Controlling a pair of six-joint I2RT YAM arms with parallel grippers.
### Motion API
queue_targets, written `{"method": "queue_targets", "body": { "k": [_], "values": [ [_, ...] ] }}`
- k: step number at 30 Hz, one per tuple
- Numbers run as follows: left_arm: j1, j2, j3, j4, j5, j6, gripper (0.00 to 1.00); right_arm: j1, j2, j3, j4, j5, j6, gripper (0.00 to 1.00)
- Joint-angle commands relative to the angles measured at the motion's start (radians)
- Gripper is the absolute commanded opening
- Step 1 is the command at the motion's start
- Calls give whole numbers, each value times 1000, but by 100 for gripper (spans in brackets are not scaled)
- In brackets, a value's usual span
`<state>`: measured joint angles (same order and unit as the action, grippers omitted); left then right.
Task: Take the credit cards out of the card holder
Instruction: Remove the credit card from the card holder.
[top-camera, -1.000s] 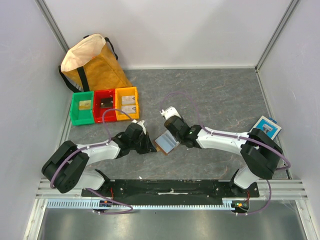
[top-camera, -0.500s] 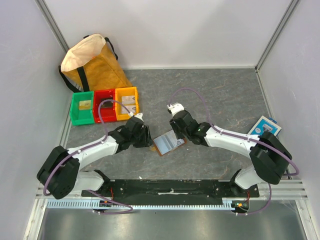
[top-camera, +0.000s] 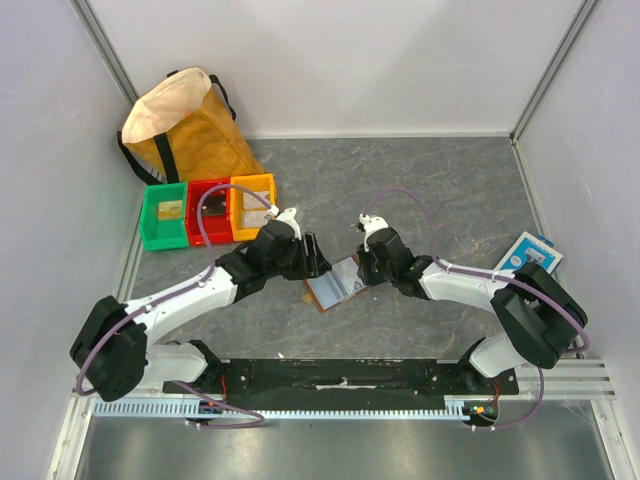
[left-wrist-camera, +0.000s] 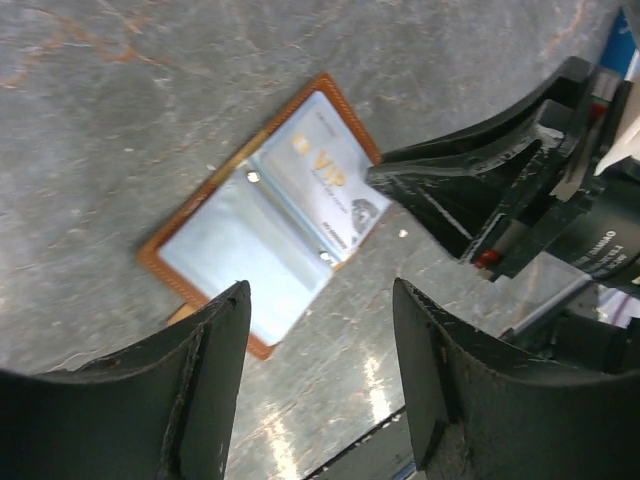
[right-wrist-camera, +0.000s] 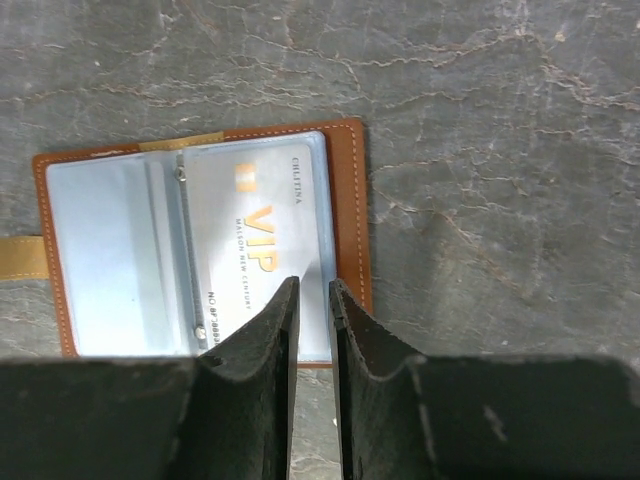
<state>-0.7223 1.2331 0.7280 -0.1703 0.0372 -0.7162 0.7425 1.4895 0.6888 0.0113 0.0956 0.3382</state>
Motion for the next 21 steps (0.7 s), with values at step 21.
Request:
{"method": "queue_targets", "body": {
  "k": [21],
  "values": [
    [-54, 385, -24, 411, 40, -324, 45, -9, -34, -153, 136, -129, 154, 18]
  ]
}}
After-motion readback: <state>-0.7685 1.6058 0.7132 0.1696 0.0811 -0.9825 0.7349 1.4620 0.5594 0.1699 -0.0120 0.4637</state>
